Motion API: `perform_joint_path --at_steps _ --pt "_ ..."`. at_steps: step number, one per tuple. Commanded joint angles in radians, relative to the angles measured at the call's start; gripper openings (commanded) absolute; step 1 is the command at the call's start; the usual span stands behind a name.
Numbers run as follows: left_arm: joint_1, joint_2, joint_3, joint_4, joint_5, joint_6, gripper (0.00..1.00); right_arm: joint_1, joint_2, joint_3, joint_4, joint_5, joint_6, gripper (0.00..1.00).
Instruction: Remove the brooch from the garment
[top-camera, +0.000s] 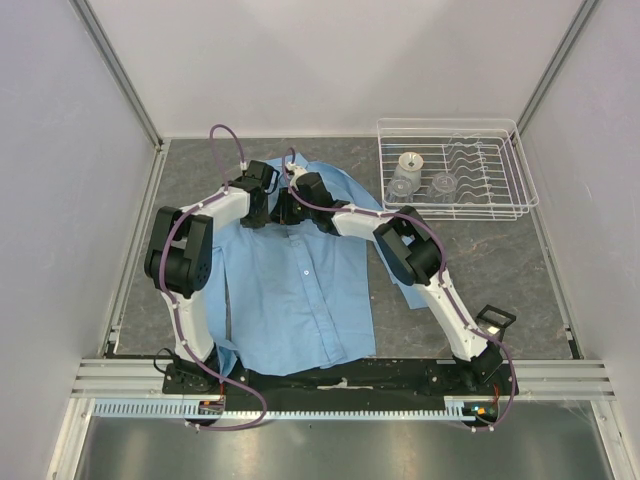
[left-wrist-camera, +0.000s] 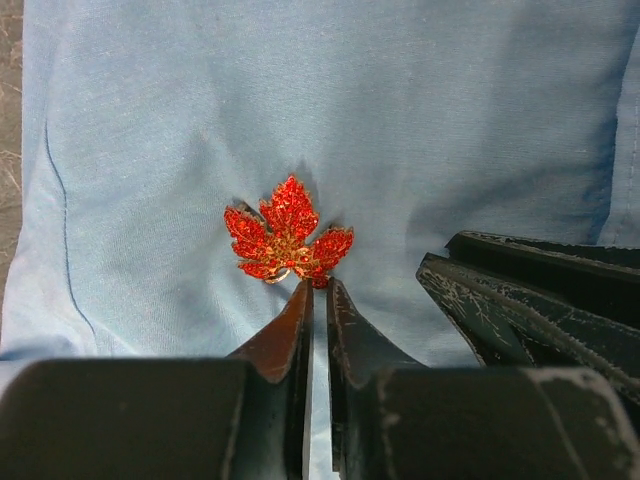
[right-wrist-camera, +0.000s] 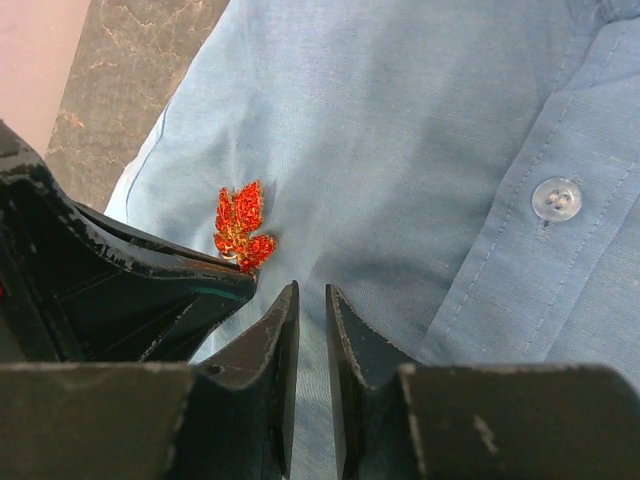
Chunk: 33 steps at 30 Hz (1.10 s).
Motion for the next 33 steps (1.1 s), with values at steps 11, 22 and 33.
perform_joint_path --at_steps 11,22,33 --pt "0.015 -0.054 0.012 0.037 -0.058 0.021 0.08 -0.001 -0.011 0.018 -0.051 -0.001 -0.064 0.25" --pt "0.018 -0.114 -0.002 0.052 -0.043 0.011 0.02 -0.009 -0.010 0.015 -0.049 -0.009 -0.053 0.25" --pt "0.197 -0.134 -0.046 0.115 0.253 -0.131 0.33 0.005 -0.020 0.027 0.006 -0.064 -0.067 0.26"
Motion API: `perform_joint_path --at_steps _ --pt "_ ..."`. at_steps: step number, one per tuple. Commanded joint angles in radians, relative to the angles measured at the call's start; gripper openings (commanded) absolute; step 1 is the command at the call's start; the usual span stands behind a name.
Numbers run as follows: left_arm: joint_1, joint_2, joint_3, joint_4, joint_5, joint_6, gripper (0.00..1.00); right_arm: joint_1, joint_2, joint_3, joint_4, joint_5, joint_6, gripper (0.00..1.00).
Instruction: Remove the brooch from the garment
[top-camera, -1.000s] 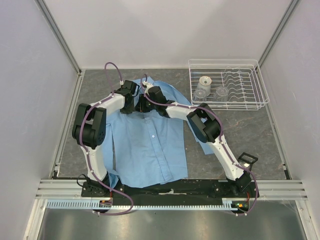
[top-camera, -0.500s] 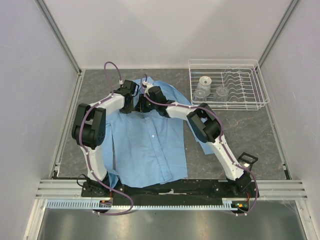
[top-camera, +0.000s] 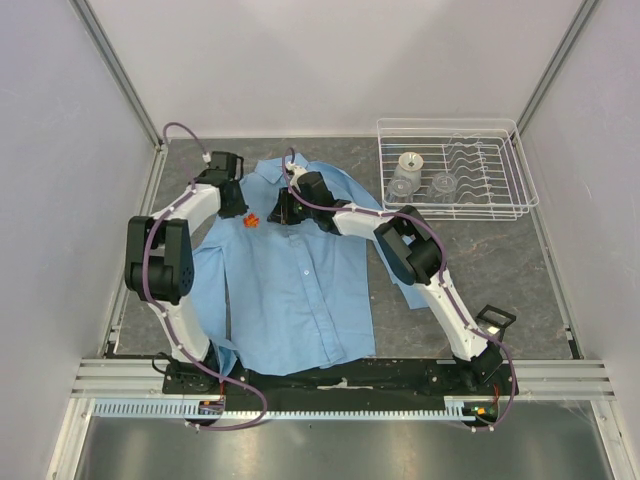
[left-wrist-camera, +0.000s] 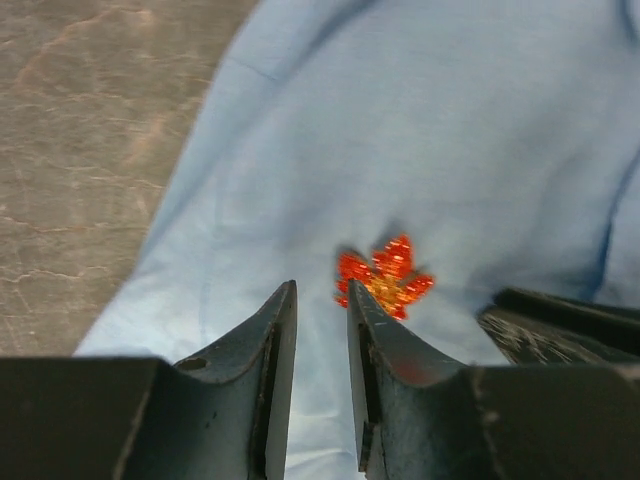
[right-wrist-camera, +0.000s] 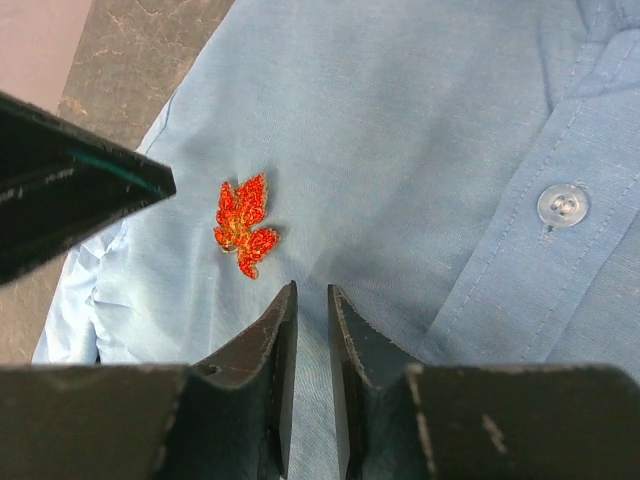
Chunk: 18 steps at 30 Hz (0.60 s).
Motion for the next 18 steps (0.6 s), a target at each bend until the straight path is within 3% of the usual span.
perform_joint_path --at_steps 1,8,13,18 --pt "0.058 -0.033 -0.037 0.076 0.161 -0.083 0.32 0.010 -0.020 0.030 0.006 -0.036 -0.037 0.26" --pt "0.092 -0.015 -0.044 0.076 0.158 -0.122 0.33 0.038 0.020 0.082 0.026 -0.088 -0.040 0.35" --pt "0.112 0.010 -0.060 0.111 0.253 -0.143 0.34 0.041 0.072 0.138 0.023 -0.090 -0.015 0.42" --pt "0.121 0.022 -0.073 0.121 0.270 -0.168 0.39 0.041 0.126 0.199 -0.023 -0.070 0.017 0.43"
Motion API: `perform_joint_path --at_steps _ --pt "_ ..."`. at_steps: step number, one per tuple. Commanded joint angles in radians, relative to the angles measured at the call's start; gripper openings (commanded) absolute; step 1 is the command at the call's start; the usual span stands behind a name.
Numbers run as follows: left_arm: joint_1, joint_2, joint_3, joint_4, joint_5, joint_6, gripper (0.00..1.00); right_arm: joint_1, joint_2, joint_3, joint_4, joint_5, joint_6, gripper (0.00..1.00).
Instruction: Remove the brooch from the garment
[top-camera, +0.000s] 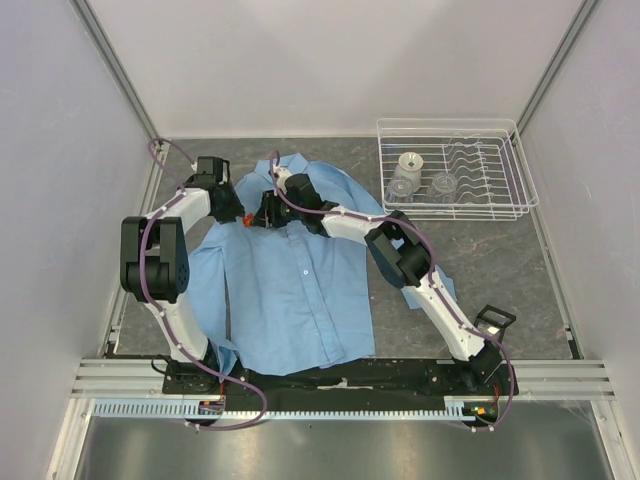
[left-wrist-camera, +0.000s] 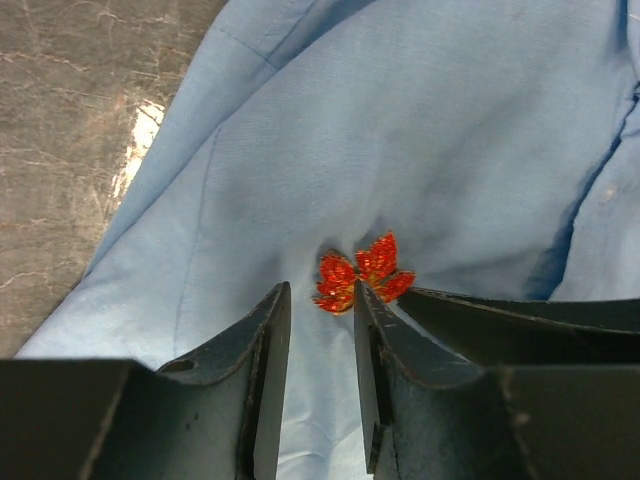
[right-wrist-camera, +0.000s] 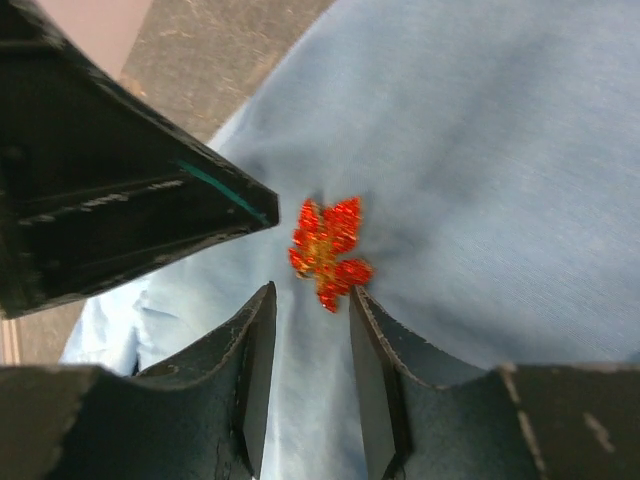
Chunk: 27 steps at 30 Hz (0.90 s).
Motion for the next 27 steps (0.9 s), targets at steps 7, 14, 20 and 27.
perform_joint_path --at_steps 7,14,20,27 --pt "0.017 0.047 -0.040 0.099 0.142 -0.106 0.37 -0.012 0.051 0.052 -0.087 0.108 0.038 0.40" --pt "0.026 0.073 -0.055 0.136 0.183 -0.139 0.38 -0.020 0.071 0.056 -0.085 0.099 0.071 0.35" --pt "0.026 0.024 -0.098 0.201 0.221 -0.149 0.38 -0.024 0.066 0.047 -0.085 0.094 0.073 0.34" --pt "0.026 -0.042 -0.164 0.310 0.281 -0.155 0.41 -0.036 0.018 -0.011 -0.040 0.053 0.090 0.39"
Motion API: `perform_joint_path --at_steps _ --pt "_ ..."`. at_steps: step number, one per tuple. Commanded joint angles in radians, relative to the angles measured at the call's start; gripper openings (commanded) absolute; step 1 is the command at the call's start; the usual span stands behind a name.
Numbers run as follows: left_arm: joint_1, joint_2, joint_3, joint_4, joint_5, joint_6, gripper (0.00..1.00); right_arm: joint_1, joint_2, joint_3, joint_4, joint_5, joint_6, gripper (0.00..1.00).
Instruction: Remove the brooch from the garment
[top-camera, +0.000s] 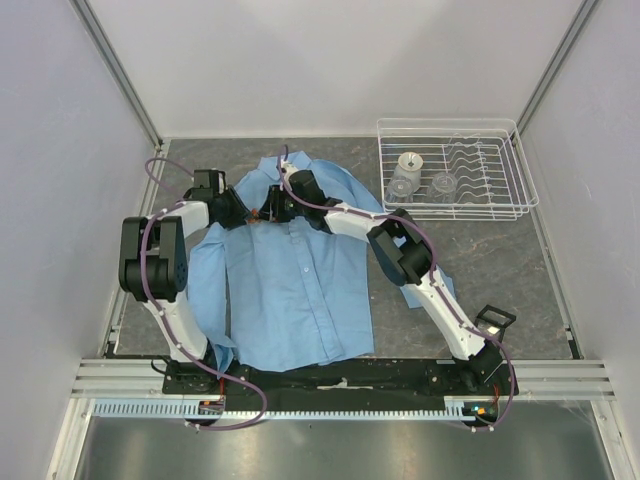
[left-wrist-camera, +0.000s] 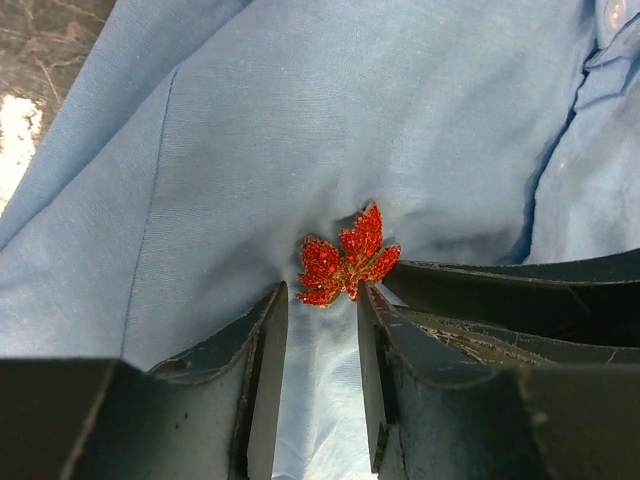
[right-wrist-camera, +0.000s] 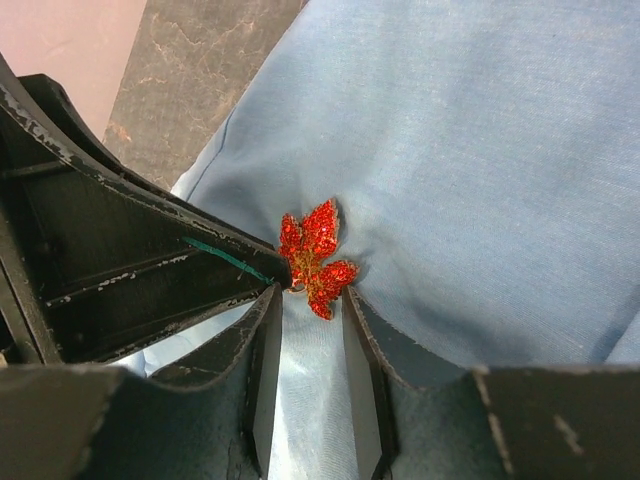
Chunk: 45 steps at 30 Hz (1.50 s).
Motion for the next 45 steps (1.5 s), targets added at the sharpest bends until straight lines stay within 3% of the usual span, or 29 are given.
perform_joint_path --at_steps 1,16,23,31,39,45 --pt "-0.006 -0.054 -0.026 0.079 0.088 -0.039 0.41 -0.015 -0.026 -0.063 0.013 -0.004 0.001 0.41" --pt "0.000 -0.031 -0.043 0.140 0.131 -0.075 0.45 -0.039 -0.172 -0.235 0.125 -0.004 -0.048 0.40" --pt "0.000 -0.016 -0.054 0.123 0.091 -0.087 0.46 -0.043 -0.167 -0.245 0.057 0.105 -0.062 0.34" --pt "0.000 -0.003 -0.043 0.088 0.016 -0.068 0.49 -0.051 -0.149 -0.238 0.059 0.105 -0.034 0.34" --pt "0.000 0.024 -0.080 0.272 0.200 -0.098 0.49 -0.054 -0.120 -0.214 0.056 0.075 -0.016 0.33" --pt "0.000 0.051 -0.068 0.293 0.274 -0.140 0.49 -0.052 -0.115 -0.209 0.059 0.062 -0.011 0.33"
